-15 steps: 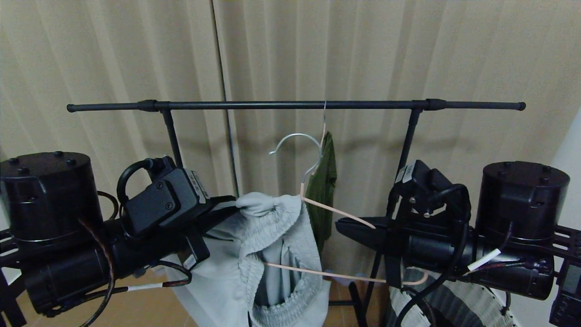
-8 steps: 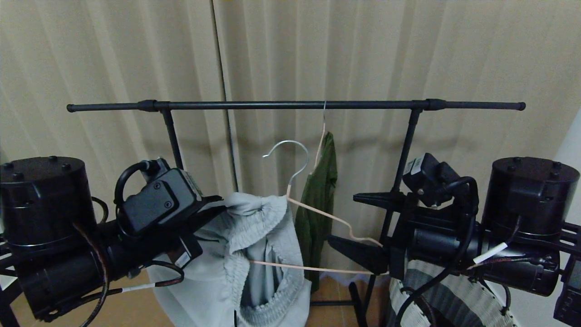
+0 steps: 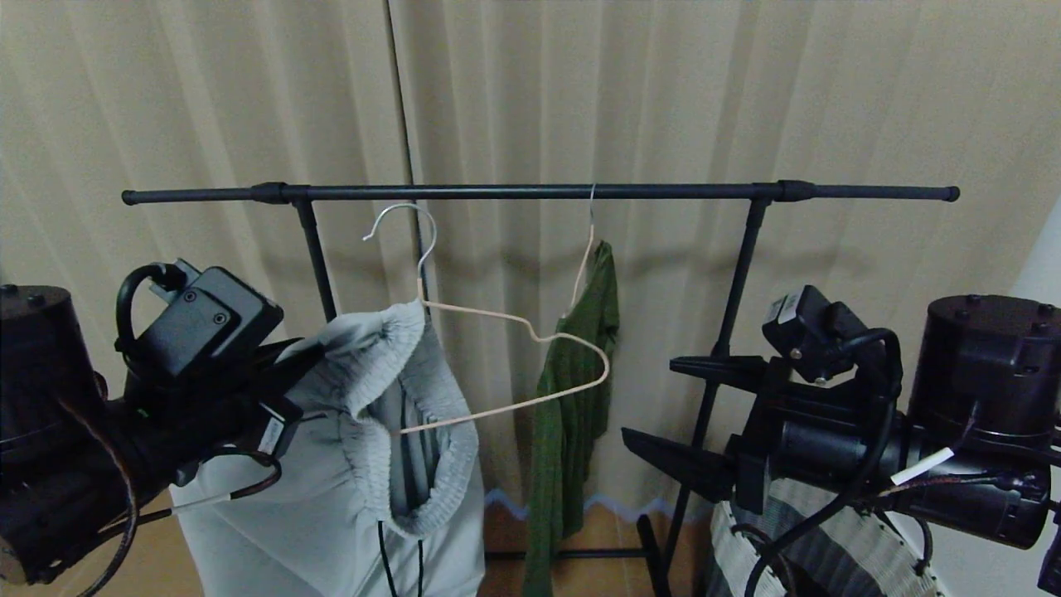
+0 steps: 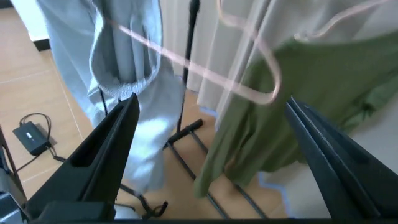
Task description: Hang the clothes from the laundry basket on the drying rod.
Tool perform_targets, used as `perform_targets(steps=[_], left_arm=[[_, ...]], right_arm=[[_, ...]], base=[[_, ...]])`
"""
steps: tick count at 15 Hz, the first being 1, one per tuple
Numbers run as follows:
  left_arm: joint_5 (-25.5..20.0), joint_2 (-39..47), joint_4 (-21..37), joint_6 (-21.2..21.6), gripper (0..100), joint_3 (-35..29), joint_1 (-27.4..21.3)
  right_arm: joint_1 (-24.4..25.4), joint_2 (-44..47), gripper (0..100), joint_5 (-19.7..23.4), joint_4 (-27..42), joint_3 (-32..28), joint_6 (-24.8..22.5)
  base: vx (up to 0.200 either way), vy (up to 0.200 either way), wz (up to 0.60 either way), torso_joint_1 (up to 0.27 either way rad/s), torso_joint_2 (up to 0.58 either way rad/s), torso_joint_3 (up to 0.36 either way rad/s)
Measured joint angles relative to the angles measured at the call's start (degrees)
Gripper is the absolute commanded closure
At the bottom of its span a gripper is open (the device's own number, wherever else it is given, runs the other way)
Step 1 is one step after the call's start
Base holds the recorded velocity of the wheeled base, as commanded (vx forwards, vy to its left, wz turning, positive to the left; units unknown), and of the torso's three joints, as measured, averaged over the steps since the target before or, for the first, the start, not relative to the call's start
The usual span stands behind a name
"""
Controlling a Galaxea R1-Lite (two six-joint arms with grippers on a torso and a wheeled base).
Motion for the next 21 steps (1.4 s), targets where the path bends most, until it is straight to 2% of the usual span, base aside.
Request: perform_targets(steps=[4,6,10,13,17,18,21], left_arm=[[0.0,-0.1,-0.1,-7.9,100,-2.8,-1.6],[0.0,0.6,-0.1,-10.3,100,-5.3,-3.5],[0.0,2.1,-0.2,-13.3,100,-9.2,-8.8],[-0.1,2.8,-0.2,-14.3,100,-10.7,-11.5],[-0.1,2.8,-0.3,-14.3,100,-10.9,-13.5],[-0.2,2.8,-0.7,-14.3,100,-10.9,-13.7],[-0.2,2.8,-2.3,-14.3,100,-10.4,-13.9]], right_arm=[[0.9,-0.2,0,0.3,0.0,0.8,0.3],[2.0,0.1,0,0.4,0.0,1.0,0.7],[4.6,1.7,0,0.4,-0.4,0.5,2.3],[6.4,4.7,0,0.1,-6.1,-0.7,3.0],[6.7,10.1,0,-3.3,-10.5,-1.8,3.0],[6.8,11.2,100,-3.6,-10.9,-1.9,3.0],[6.7,13.2,100,-4.0,-11.0,-2.2,3.0]], base=[[0.000,0.000,0.00,0.000,0.00,0.000],[0.000,0.000,0.00,0.000,0.00,0.000],[0.000,0.000,0.00,0.000,0.00,0.000],[0.000,0.000,0.00,0.000,0.00,0.000],[0.000,0.000,0.00,0.000,0.00,0.000],[0.000,0.000,0.00,0.000,0.00,0.000],[0.000,0.000,0.00,0.000,0.00,0.000]])
